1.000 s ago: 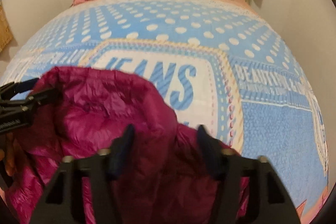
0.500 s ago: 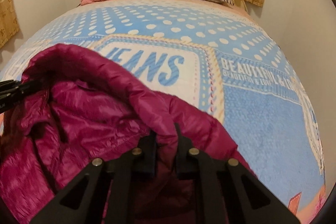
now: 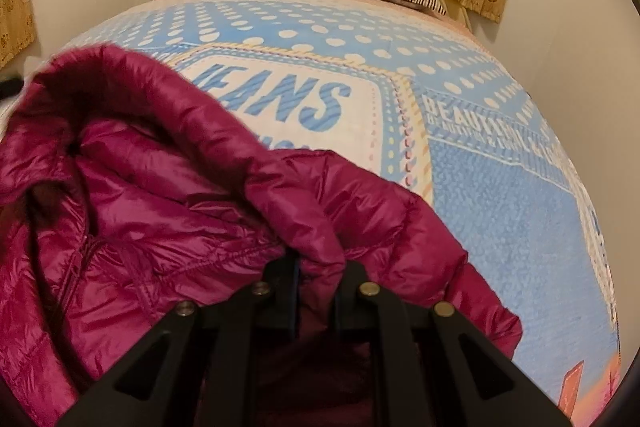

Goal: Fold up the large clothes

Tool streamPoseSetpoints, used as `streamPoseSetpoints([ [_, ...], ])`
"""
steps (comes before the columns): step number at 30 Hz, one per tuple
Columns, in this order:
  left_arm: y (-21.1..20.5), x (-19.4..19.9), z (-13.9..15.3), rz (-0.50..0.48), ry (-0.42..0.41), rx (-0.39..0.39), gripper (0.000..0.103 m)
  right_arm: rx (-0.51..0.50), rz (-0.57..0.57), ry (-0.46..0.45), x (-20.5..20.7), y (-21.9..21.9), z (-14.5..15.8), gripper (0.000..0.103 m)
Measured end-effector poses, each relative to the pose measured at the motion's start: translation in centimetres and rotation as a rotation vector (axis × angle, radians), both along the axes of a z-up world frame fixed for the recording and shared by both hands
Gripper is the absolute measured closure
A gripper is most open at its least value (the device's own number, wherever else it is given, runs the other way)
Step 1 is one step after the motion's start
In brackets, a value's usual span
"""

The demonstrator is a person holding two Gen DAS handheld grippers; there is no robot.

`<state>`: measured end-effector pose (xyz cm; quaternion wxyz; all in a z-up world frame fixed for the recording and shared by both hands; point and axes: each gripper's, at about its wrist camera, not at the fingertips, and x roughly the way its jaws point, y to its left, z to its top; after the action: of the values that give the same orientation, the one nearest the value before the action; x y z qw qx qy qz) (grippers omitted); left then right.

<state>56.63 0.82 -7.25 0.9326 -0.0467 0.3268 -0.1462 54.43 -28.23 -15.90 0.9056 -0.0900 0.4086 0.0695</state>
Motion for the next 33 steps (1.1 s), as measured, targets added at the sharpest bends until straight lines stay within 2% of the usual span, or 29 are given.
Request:
streamPoseSetpoints([
  [1, 0.1, 0.5, 0.3, 0.042, -0.009, 0.0, 0.022, 0.006, 0.001, -0.003, 0.0, -0.1, -0.1, 0.089],
  [2, 0.0, 1.3, 0.5, 0.1, -0.021, -0.006, 0.014, 0.011, 0.002, -0.006, 0.0, -0.2, -0.2, 0.089],
  [4, -0.8, 3.3, 0.3, 0.106, -0.018, -0.011, 0.014, 0.015, 0.005, -0.014, -0.1, -0.1, -0.2, 0.089],
  [5, -1.3, 4.4, 0.1, 0.109, -0.005, 0.015, 0.014, 0.018, 0.006, -0.018, -0.2, -0.2, -0.3, 0.089],
  [9, -3.6, 7.9, -2.5, 0.158, 0.07, 0.174, 0.014, 0.018, 0.007, -0.03, -0.4, -0.1, -0.4, 0.089],
  [11, -3.6, 7.5, -4.1, 0.146, 0.097, 0.185, 0.014, 0.024, 0.008, -0.032, -0.4, -0.2, -0.4, 0.089],
  [14, -3.6, 6.7, -6.8, 0.134, 0.14, 0.245, 0.014, 0.054, 0.011, -0.027, -0.3, -0.5, -0.4, 0.089],
  [17, -2.8, 6.1, -8.5, 0.139, 0.163, 0.229, 0.014, 0.104, 0.021, -0.02, -0.4, -1.2, 0.0, 0.085],
  [18, -2.4, 5.9, -8.8, 0.141, 0.162, 0.218, 0.014, 0.114, 0.021, -0.029, -0.7, -1.4, 0.3, 0.074],
  [19, -2.3, 5.8, -8.9, 0.14, 0.156, 0.211, 0.014, 0.123, 0.013, -0.039, -1.0, -1.7, 0.7, 0.057],
  [20, -2.4, 5.5, -8.9, 0.139, 0.151, 0.212, 0.014, 0.146, 0.007, -0.055, -1.6, -2.1, 1.4, 0.05],
  [21, -2.6, 5.4, -9.0, 0.137, 0.143, 0.217, 0.014, 0.177, 0.004, -0.079, -2.3, -2.6, 2.2, 0.035],
  [22, -2.7, 5.3, -8.9, 0.135, 0.138, 0.222, 0.014, 0.197, -0.002, -0.105, -3.0, -3.0, 3.0, 0.024],
  [24, -3.0, 5.1, -9.0, 0.127, 0.125, 0.23, 0.014, 0.21, -0.03, -0.163, -4.0, -3.5, 5.2, 0.023],
  [27, -3.4, 4.9, -8.9, 0.129, 0.121, 0.246, 0.014, 0.254, -0.094, -0.187, -3.4, -3.3, 7.9, 0.024],
  [29, -3.4, 4.6, -7.8, 0.14, 0.096, 0.229, 0.014, 0.261, -0.114, -0.156, -1.7, -1.9, 8.8, 0.039],
  [30, -3.3, 4.3, -6.4, 0.139, 0.062, 0.195, 0.014, 0.252, -0.096, -0.132, -0.7, -0.7, 8.8, 0.049],
  [33, -3.8, 3.4, -2.5, 0.093, -0.026, 0.099, 0.014, 0.159, -0.051, -0.074, 1.5, 2.8, 7.2, 0.056],
])
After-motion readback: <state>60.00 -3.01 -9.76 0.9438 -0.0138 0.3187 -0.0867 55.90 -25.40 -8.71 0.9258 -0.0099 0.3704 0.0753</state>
